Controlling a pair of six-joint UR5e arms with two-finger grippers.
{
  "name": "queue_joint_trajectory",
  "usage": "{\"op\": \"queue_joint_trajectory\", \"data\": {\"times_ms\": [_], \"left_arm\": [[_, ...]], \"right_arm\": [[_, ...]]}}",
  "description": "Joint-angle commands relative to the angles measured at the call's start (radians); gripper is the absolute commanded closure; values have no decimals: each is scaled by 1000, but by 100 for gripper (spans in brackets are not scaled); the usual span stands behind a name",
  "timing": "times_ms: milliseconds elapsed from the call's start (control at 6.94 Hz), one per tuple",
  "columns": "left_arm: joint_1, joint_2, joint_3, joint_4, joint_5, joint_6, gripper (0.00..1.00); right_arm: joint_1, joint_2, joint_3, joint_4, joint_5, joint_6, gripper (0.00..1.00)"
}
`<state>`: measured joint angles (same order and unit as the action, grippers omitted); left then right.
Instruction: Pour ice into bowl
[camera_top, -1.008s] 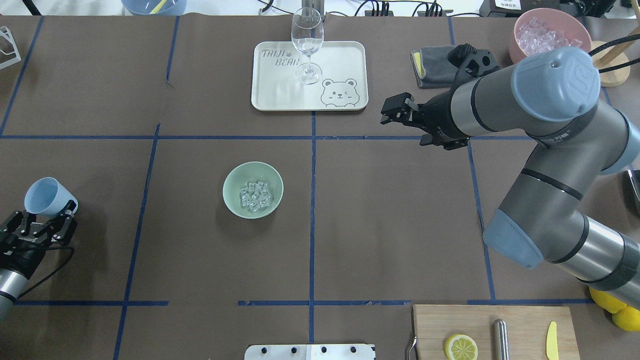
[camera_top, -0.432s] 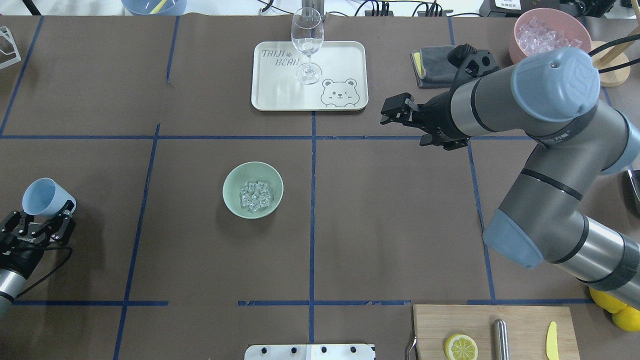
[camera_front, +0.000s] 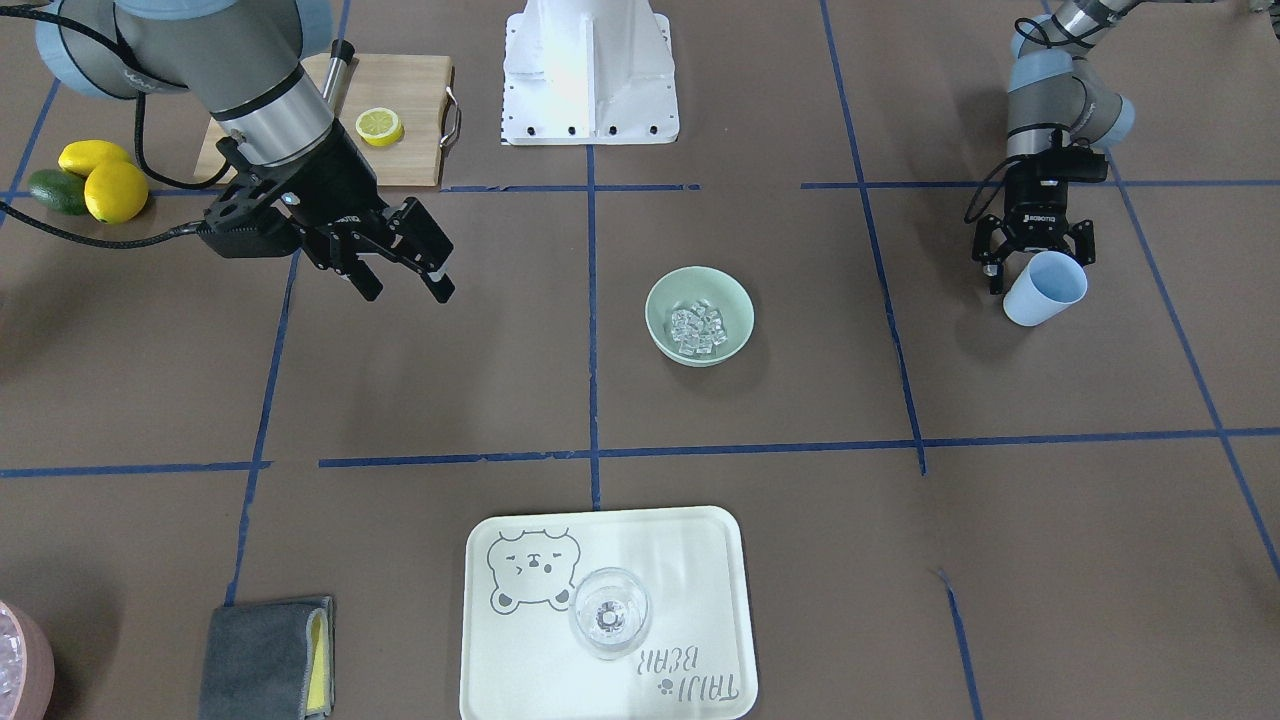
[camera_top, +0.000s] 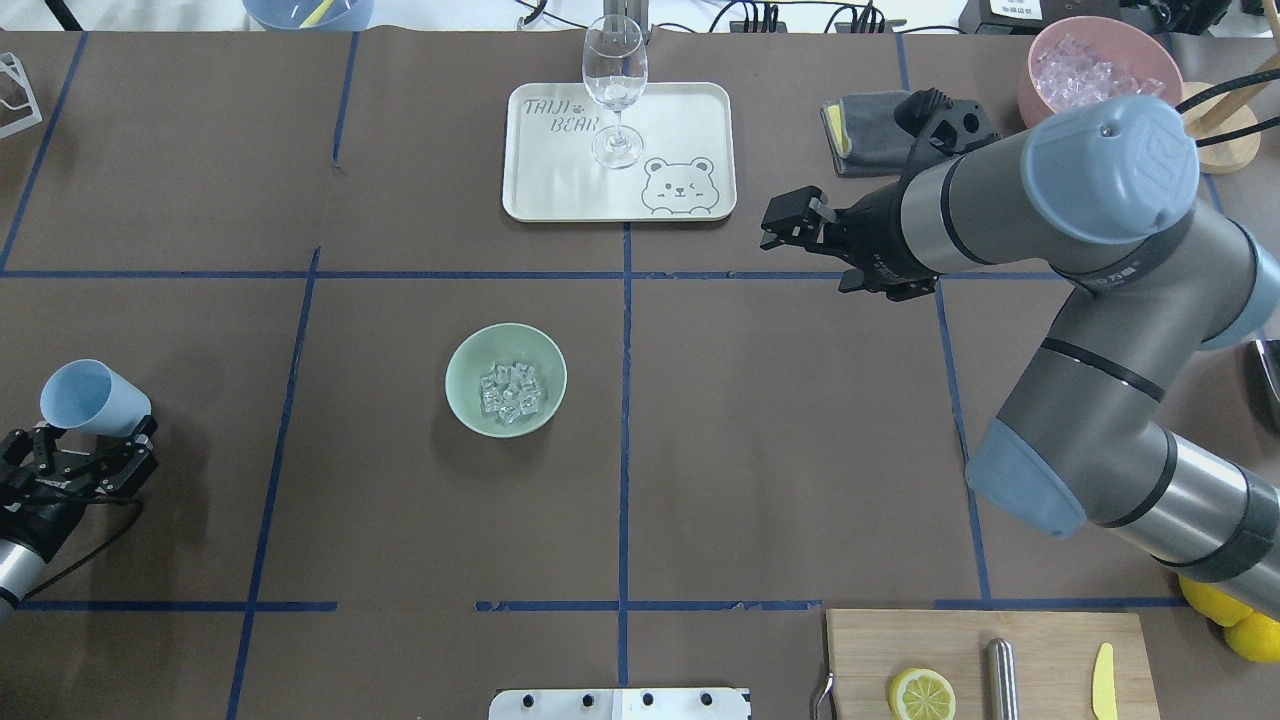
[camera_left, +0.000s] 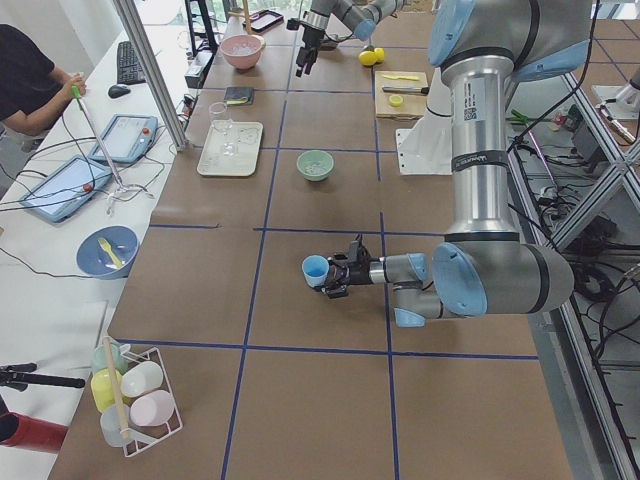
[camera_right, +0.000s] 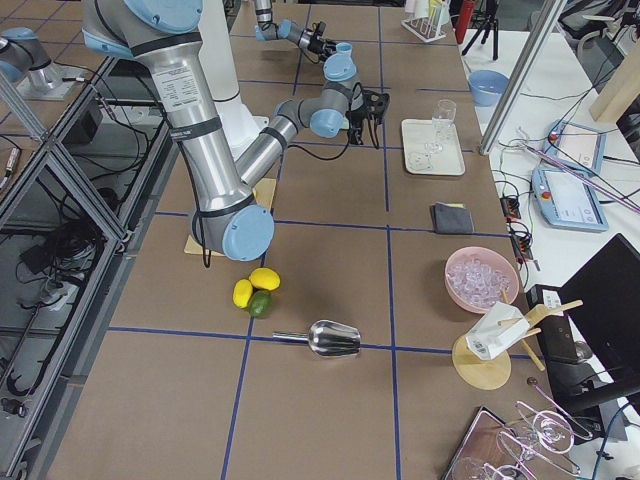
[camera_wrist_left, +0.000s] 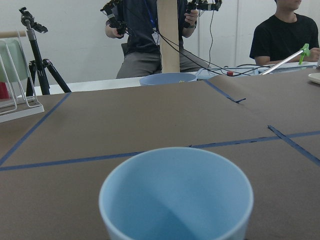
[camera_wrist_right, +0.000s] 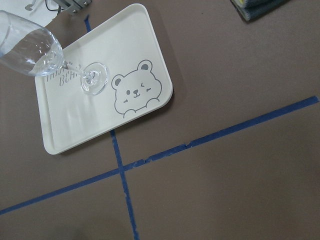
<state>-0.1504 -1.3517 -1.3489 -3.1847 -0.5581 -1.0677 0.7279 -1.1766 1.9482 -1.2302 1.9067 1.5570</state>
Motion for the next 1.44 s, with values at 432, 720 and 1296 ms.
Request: {"op": "queue_joint_trajectory", "data": {"times_ms": [432, 720, 1296], "left_arm": [[-5, 222, -208, 8, -347, 23, 0], [-12, 332, -301, 8, -568, 105, 0], [-246, 382, -279, 12, -888, 152, 0]], "right_arm": [[-1, -6, -2, -2, 2, 0, 0], [-1, -3, 0, -2, 2, 0, 0], [-192, 38, -12, -12, -104, 9, 0]]}}
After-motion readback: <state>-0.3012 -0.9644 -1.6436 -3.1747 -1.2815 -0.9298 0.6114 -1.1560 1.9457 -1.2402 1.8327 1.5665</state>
